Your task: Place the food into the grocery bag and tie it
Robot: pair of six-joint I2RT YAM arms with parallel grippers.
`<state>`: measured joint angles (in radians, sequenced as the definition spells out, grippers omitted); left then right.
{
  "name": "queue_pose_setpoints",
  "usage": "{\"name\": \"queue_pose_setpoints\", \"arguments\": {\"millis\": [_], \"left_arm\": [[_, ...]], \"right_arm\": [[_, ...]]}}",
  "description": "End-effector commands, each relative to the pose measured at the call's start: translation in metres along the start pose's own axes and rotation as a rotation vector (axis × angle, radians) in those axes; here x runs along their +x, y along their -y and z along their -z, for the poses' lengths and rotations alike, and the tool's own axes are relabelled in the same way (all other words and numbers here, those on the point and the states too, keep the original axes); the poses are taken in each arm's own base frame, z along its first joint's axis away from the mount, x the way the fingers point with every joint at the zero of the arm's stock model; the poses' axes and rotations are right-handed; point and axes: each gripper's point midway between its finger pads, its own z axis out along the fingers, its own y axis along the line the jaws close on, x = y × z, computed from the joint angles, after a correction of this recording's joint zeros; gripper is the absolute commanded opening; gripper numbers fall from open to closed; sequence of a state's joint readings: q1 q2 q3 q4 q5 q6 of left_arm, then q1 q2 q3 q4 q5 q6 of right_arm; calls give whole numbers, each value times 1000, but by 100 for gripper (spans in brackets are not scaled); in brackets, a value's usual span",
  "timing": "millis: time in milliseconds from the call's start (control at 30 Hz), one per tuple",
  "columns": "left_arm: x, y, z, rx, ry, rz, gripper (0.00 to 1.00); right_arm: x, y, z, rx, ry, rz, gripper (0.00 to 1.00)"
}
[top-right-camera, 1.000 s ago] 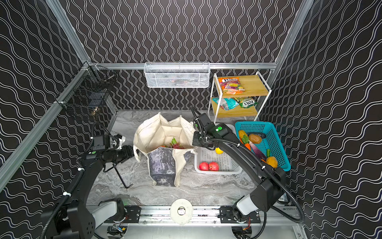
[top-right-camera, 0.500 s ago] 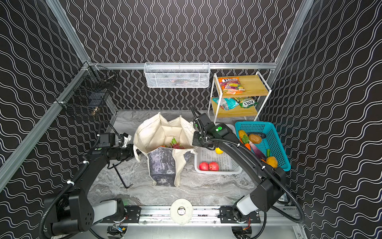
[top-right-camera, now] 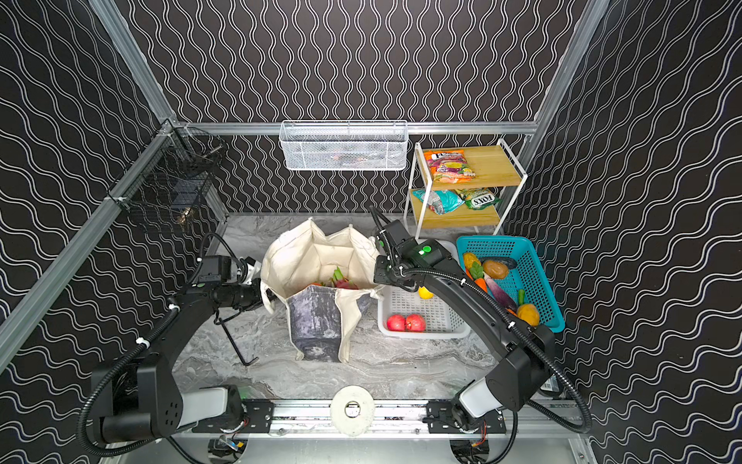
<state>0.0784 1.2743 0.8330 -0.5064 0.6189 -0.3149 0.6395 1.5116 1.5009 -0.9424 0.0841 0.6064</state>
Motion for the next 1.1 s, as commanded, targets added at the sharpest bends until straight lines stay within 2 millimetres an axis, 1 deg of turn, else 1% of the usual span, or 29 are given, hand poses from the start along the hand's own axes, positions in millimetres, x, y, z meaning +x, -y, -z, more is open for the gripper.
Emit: {"name": "queue_pose_setpoints", "arguments": {"millis": [0, 100, 167, 267, 367, 433, 533, 667, 767, 833, 933, 1000, 1067], "left_arm": [[-14, 2, 9, -32, 61, -15, 12], [-19, -2, 23, -101, 102, -11, 8], [-20, -8, 37, -179, 124, -4, 4], [-25, -13, 68, -299, 183, 4, 0], [-29, -16, 104, -411, 256, 12, 0], [-31, -15, 123, -455, 304, 15, 0], [-34, -11, 144, -493, 366, 19, 0], [-40, -1, 162, -496, 419, 13, 0], [-47, 12, 171, -463, 446, 1, 0], [-51, 21, 173, -431, 448, -8, 0], [-56, 29, 174, -402, 443, -14, 0], [-59, 30, 176, -406, 445, -13, 0], [-61, 28, 178, -418, 448, -15, 0]], "right_arm": [[-3, -2, 1, -8, 9, -5, 0], [-3, -3, 2, -11, 9, -1, 0], [-4, -4, 2, -14, 10, -2, 0], [-7, -6, 5, -21, 19, 0, 0], [-9, -9, 5, -31, 22, 2, 0], [-11, -12, 5, -36, 21, 4, 0], [-12, -16, 4, -43, 19, 10, 0], [-14, -23, 6, -59, 21, 23, 7], [-17, -26, 11, -65, 31, 34, 14], [-21, -28, 16, -70, 47, 36, 25], [-29, -28, 26, -70, 83, 34, 39], [-33, -27, 34, -62, 107, 32, 45], [-37, -24, 41, -54, 131, 28, 49]]}}
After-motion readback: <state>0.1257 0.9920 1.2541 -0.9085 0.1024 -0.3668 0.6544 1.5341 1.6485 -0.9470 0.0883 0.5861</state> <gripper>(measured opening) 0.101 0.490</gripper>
